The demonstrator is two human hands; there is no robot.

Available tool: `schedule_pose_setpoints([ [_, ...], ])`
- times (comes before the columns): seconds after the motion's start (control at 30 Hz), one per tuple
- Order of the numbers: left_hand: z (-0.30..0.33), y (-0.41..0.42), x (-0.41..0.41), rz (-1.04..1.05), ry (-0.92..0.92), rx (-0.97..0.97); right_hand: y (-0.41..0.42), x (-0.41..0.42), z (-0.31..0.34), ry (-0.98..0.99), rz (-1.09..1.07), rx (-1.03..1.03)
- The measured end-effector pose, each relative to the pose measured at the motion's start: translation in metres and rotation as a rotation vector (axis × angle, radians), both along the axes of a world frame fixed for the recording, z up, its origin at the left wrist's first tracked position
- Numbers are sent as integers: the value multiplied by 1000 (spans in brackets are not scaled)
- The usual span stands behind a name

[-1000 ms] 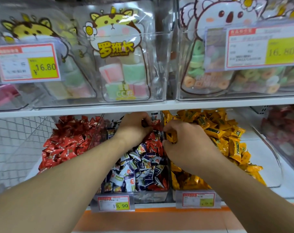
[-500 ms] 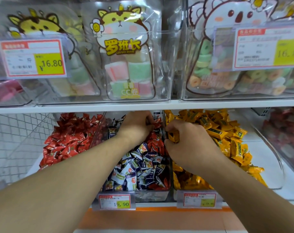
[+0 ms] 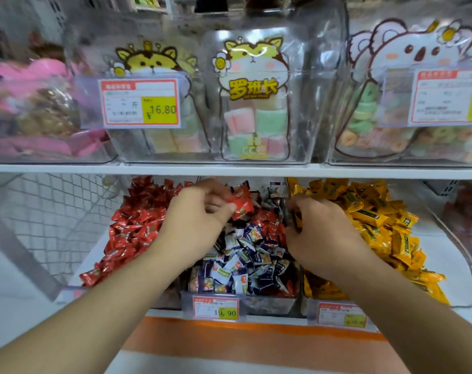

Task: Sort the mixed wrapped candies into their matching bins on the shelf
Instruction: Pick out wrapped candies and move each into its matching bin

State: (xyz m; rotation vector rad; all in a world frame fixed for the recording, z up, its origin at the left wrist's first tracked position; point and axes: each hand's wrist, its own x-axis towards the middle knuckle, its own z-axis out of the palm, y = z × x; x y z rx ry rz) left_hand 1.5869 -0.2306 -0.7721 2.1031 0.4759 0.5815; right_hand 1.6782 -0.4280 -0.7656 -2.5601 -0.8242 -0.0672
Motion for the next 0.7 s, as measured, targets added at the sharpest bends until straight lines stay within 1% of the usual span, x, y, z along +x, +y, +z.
schedule_pose_setpoints([
  [0.1,3,28,-36,115,-38,-10,3,-9,5,21,-10,-27],
  [0.17,0,53,-56,205,-28,17,4,-12,6,26,-22,-48],
  [0.2,-2,64,-64,233,19,58,4,-13,6,24,-31,-51],
  [0.3,-8,78,-79,290,219,263,7,-17,7,22,-54,-39],
  [0.33,-6,75,-80,276,230,317,8,-17,6,15,-58,-38],
  [0.43,1,53,-73,107,130,446,11,-17,4,-3,-66,-41],
  [0.5,4,33,-60,-27,117,491,13,-16,3,-13,-68,-37],
  [0.63,-6,-3,-20,-248,140,465,13,-12,0,-3,-66,-17],
  [0.7,-17,-13,2,-337,180,456,10,-10,0,-4,-57,-7],
])
